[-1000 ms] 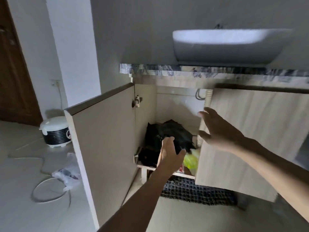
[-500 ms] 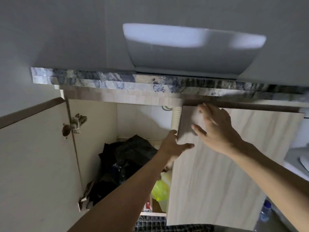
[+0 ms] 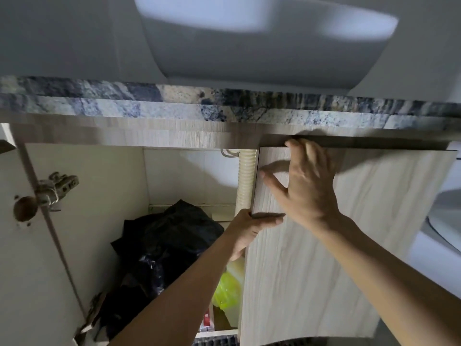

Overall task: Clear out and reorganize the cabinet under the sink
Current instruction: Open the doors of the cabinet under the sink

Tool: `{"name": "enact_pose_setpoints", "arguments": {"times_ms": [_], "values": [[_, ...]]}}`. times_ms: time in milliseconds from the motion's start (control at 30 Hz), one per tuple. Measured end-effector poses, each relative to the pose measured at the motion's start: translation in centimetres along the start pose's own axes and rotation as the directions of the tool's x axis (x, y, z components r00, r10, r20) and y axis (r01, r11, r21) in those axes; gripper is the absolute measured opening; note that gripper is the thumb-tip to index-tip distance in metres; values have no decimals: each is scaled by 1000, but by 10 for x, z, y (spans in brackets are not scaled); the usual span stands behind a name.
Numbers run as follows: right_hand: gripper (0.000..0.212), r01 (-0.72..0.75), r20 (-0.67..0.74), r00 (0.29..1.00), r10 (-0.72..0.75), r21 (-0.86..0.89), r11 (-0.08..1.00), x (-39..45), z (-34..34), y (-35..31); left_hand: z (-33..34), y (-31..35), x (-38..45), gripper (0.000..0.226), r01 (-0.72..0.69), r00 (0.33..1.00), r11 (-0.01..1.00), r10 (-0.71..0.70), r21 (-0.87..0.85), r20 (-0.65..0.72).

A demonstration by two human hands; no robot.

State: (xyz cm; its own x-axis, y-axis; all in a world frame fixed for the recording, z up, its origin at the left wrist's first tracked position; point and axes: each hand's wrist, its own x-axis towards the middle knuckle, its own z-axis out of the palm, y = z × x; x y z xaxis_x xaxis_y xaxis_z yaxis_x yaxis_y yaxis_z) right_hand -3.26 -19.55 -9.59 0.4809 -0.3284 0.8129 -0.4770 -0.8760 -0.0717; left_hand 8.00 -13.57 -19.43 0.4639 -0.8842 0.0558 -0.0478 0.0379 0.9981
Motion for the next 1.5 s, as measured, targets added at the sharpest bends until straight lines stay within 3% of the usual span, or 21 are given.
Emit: {"name": "enact_pose_setpoints", "arguments": {"times_ms": [200,400,467,533,600,733,833,933,1000,1233,1400,1500], "values": [[69,6,106,994,-3,-22,1000,-3,-24,1,13,13,-27,21,72,997,997,-73,18,23],[72,83,165,982,-89,45,996,-26,-64,6,49,23,-75,31,14,996,999,-11,40,-90],[78,93,207,973,-104,64,994,-36,-83,8,64,20,-93,47,-32,982,992,54,126,-179],[80,70,259,962,-88,79,994,-48,-105,12,77,19,-111,82,-84,965,955,150,284,-217],[79,73,282,955,-94,82,994,-60,-127,18,86,19,-128,98,-127,950,863,248,488,-192],[76,82,300,947,-113,116,990,-82,-166,34,111,23,-160,91,-152,907,479,414,864,-70],[72,50,259,962,-87,146,988,-98,-191,47,136,30,-184,79,-297,880,320,457,900,128],[64,17,212,976,-57,184,983,-114,-210,65,158,35,-193,61,-384,871,151,387,911,303],[55,2,203,978,-47,218,976,-127,-223,76,174,37,-196,52,-439,845,90,379,894,377],[37,-99,96,993,71,318,943,-163,-260,105,233,30,-190,90,-577,764,115,425,809,485],[31,-107,-6,993,120,401,910,-187,-278,133,286,29,-192,94,-627,763,335,448,703,467],[26,-155,-61,979,195,401,903,-201,-286,151,313,27,-188,92,-634,767,399,435,662,473]]}}
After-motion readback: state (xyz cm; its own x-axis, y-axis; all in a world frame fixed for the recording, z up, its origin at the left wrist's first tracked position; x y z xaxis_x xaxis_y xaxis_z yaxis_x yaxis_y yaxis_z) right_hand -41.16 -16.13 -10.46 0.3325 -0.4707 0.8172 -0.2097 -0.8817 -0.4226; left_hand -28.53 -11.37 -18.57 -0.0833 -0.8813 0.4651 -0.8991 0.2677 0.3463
